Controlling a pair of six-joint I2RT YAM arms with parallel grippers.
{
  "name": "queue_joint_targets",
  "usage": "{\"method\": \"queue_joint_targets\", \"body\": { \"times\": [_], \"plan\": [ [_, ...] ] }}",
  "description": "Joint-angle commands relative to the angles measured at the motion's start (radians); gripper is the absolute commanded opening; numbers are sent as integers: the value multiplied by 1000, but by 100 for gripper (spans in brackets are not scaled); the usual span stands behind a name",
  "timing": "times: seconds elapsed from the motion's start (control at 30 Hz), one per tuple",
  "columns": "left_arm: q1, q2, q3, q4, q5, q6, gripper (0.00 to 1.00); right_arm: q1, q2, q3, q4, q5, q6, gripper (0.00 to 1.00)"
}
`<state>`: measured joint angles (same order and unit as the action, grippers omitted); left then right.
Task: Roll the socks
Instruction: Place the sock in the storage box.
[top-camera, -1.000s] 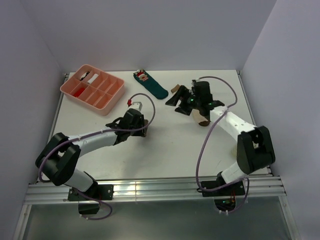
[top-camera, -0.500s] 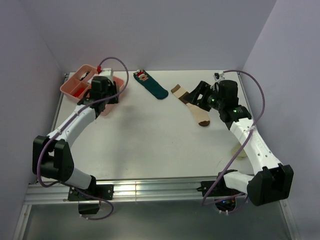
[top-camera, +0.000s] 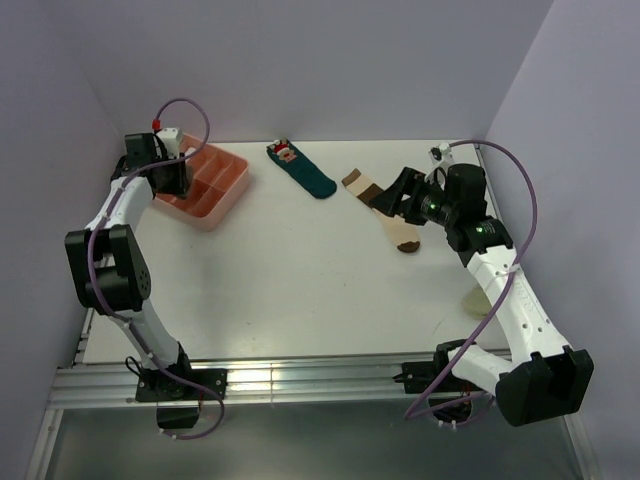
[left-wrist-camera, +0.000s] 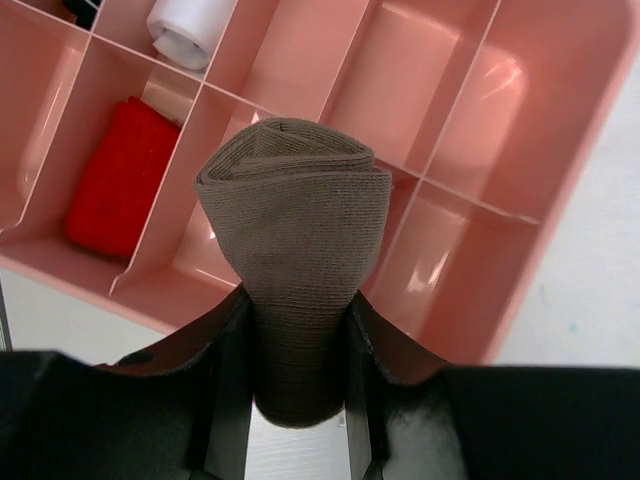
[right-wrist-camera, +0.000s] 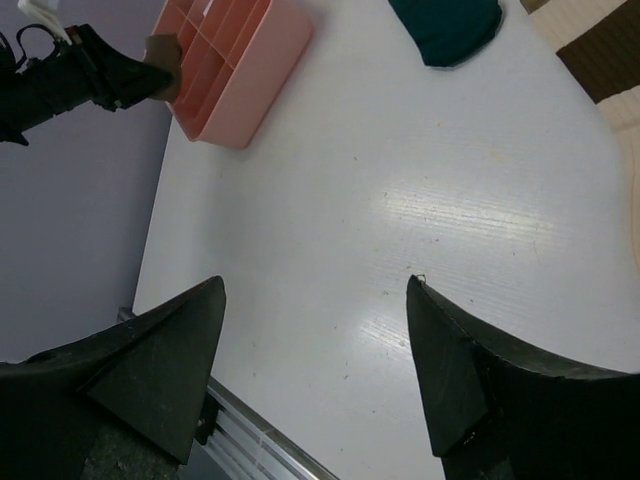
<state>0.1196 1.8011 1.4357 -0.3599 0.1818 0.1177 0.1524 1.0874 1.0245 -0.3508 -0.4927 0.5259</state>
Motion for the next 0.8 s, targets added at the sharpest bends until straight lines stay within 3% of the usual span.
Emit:
{"method": "queue_joint_targets", "body": {
  "times": [0.0, 0.57, 0.77],
  "plan": [
    [8, 29, 68, -40, 104, 109, 1, -11, -17, 14, -2, -26, -35, 79],
    [8, 237, 192, -122, 76, 175, 1, -45, -6, -17, 29, -66, -18, 79],
    [8, 277, 206, -148, 74, 185, 13, -51, -6, -30, 35, -69, -18, 79]
  ]
}}
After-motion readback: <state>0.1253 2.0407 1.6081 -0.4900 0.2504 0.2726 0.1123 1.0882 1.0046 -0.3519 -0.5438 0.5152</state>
